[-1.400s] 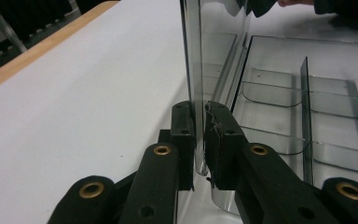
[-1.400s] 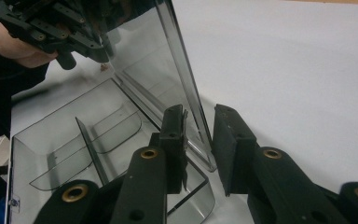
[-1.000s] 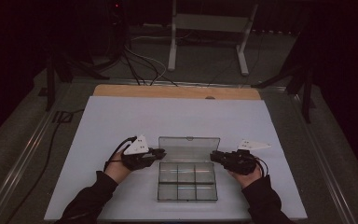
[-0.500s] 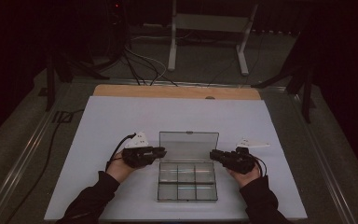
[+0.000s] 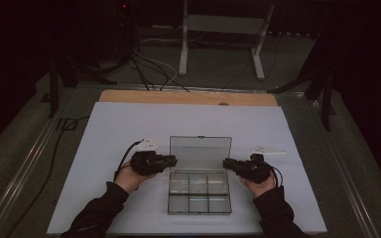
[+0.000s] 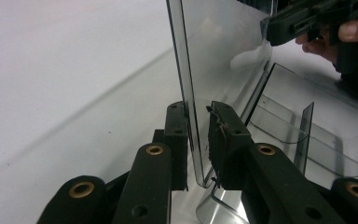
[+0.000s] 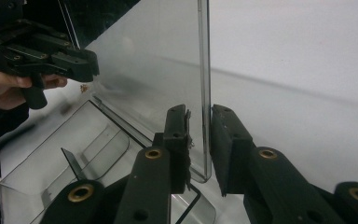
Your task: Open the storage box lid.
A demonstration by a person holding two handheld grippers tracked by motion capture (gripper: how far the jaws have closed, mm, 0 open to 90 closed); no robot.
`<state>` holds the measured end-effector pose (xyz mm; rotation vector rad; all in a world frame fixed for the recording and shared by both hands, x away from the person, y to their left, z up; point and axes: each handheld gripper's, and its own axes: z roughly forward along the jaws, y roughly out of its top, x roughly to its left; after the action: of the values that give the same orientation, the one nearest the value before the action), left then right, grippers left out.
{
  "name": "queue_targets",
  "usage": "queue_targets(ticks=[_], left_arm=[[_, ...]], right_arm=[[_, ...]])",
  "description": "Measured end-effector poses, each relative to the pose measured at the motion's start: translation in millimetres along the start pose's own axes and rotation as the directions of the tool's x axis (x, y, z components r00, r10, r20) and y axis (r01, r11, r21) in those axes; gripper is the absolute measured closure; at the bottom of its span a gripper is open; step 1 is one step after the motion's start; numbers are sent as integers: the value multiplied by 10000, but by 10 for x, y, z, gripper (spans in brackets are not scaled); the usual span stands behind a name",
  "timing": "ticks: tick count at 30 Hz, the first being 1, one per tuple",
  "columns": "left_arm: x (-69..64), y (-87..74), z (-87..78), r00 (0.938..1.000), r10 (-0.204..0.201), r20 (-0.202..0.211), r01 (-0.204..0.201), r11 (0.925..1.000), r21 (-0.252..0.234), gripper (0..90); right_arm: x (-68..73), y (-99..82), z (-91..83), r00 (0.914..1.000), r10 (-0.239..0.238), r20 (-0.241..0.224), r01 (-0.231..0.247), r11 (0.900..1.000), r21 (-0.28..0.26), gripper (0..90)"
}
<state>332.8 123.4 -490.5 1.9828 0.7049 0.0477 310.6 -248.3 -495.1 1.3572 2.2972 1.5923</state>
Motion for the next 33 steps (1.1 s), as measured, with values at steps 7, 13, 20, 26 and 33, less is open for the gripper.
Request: queue_targets(ticks=[7, 13, 20, 26, 33], left_arm=[[27, 20, 31, 9963, -861, -50, 862, 9961, 189, 782], [57, 27, 59, 9861, -1661, -75, 1663, 9855, 322, 767], [75, 22, 80, 9746, -2237, -66, 2238, 9737, 427, 751], [97, 4, 108, 9679, -2512, -68, 2512, 9665, 516, 728], [119, -8, 133, 9578, -2875, -14, 2869, 9553, 714, 693]], right_arm=[[9, 21, 26, 9995, 155, 280, -159, 9998, 140, 778], [-3, 30, 53, 9979, 472, 450, -485, 9984, 282, 788], [-9, 38, 80, 9956, 767, 544, -788, 9962, 382, 775], [-20, 40, 110, 9922, 1074, 637, -1104, 9928, 457, 757], [-4, 48, 156, 9899, 1147, 831, -1204, 9905, 669, 710]])
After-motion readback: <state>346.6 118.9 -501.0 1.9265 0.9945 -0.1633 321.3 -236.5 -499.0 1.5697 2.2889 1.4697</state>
